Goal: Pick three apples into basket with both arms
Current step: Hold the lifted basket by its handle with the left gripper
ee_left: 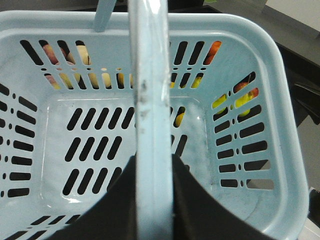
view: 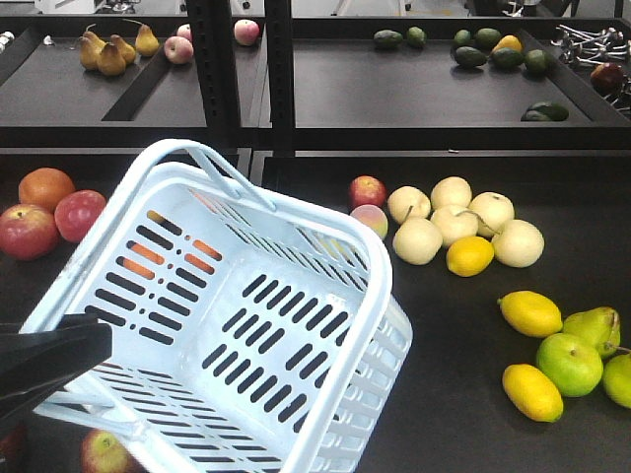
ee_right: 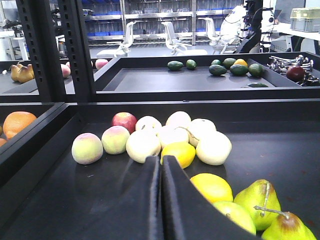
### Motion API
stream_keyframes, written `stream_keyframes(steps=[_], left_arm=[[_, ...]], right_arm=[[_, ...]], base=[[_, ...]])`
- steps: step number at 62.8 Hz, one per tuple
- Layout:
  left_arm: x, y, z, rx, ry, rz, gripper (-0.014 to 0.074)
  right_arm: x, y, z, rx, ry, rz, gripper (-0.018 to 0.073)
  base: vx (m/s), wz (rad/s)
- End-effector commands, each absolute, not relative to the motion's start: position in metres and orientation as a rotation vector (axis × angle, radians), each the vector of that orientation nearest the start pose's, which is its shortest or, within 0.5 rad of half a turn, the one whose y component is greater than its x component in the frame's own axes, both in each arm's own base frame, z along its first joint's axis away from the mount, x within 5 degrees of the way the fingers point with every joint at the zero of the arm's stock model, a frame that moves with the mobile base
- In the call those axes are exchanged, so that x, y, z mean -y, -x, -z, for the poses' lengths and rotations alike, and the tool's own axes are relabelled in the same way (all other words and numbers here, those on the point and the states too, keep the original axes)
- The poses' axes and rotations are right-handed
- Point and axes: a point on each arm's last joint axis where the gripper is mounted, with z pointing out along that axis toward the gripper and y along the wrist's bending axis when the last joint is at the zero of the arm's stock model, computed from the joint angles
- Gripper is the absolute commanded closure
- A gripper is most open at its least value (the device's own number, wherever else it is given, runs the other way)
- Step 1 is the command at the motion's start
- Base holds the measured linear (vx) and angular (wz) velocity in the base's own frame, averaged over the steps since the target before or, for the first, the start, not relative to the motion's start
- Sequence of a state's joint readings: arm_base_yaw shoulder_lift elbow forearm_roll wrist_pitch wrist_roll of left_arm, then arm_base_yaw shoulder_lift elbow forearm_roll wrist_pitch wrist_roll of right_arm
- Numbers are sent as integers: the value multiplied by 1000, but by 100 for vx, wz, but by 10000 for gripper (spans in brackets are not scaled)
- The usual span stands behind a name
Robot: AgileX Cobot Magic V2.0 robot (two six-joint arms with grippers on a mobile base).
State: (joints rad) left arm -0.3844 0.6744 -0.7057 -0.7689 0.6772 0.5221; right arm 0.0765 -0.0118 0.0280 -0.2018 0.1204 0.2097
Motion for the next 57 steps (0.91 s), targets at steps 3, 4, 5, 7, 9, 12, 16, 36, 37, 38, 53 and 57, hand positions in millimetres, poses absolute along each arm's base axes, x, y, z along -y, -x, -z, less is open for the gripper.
stream_keyframes(steps=[3, 4, 5, 7, 9, 12, 16, 36, 37, 38, 53, 57], left_arm=[[83, -103, -365, -1847, -473, 808, 604], [83, -103, -365, -1847, -473, 808, 604], [83, -103, -365, -1847, -473, 808, 604], [83, -103, -365, -1847, -473, 808, 604], [83, -103, -365, -1847, -473, 808, 604], [83, -103, -365, -1847, -473, 808, 604], [83, -103, -365, -1847, -473, 808, 604], [83, -103, -365, -1847, -473, 808, 604], [83, -103, -365, -1847, -473, 808, 604], [83, -103, -365, -1847, -473, 808, 604], [83, -103, -365, -1847, -473, 808, 603], [83, -103, -365, -1847, -473, 808, 603]], right_arm=[[-3, -56, -197, -1541, 50, -45, 564], [-3, -56, -197, -1541, 50, -45, 564], [-3, -56, -197, -1541, 50, -45, 564], [-3, -56, -197, -1541, 50, -45, 564], [-3, -56, -197, -1541, 50, -45, 564], [-3, -56, -197, -1541, 50, -45, 564], [-3, -56, -197, -1541, 50, -45, 564], [-3, -56, -197, -1541, 50, -45, 564], [-3, -56, -197, -1541, 50, -45, 564], [-3, -56, -197, -1541, 50, -45, 564], [-3, -56, -197, -1541, 50, -45, 564], [-3, -56, -197, -1541, 50, -45, 564]], base=[[0, 0], [0, 0], [0, 0], [0, 0], [0, 0], [0, 0], [0, 0], [0, 0], [0, 0], [0, 0], [0, 0], [0, 0]])
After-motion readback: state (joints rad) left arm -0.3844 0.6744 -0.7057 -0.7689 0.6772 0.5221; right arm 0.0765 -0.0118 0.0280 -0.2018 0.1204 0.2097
